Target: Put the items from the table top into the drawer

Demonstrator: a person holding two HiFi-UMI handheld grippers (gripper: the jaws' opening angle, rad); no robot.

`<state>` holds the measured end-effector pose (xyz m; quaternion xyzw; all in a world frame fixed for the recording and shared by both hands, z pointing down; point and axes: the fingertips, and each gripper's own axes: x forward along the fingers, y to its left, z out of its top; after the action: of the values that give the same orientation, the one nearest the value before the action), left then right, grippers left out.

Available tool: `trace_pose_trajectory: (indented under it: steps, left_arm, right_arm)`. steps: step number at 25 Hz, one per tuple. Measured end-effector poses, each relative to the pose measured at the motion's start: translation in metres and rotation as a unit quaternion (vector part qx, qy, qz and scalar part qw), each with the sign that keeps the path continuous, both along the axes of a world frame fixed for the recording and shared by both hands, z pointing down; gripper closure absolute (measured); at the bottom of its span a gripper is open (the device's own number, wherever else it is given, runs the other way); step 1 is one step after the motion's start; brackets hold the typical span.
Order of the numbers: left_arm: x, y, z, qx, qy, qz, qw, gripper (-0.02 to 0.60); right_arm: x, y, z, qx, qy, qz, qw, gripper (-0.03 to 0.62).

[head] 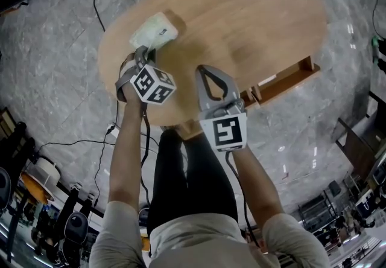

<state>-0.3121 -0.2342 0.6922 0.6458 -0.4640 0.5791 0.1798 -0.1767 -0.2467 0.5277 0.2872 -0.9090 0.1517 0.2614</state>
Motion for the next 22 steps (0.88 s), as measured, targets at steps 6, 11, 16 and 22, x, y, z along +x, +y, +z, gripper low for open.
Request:
trace_pose_trajectory:
  steps: [6, 11, 16, 22]
  left_arm:
    - [0.011, 0.018, -0.018, 0.025, -0.001, 0.007, 0.9996, 0.518]
    - [0.022, 0.035, -0.041, 0.046, -0.005, 0.031, 0.9985, 0.518]
    - [0.040, 0.061, -0.055, 0.053, 0.002, 0.046, 0.9976, 0.518]
    - [0.063, 0.102, -0.071, 0.052, 0.010, 0.071, 0.9961, 0.518]
  right_arm:
    - [0.002, 0.020, -0.005, 0.001, -0.003, 0.005, 1.000, 0.588]
    - [-0.001, 0.043, -0.012, 0.009, -0.008, 0.015, 1.000, 0.587]
    - [0.003, 0.068, -0.020, 0.011, -0.011, 0.034, 0.999, 0.588]
    - [0.015, 0.104, -0.027, 0.007, -0.016, 0.069, 0.997, 0.588]
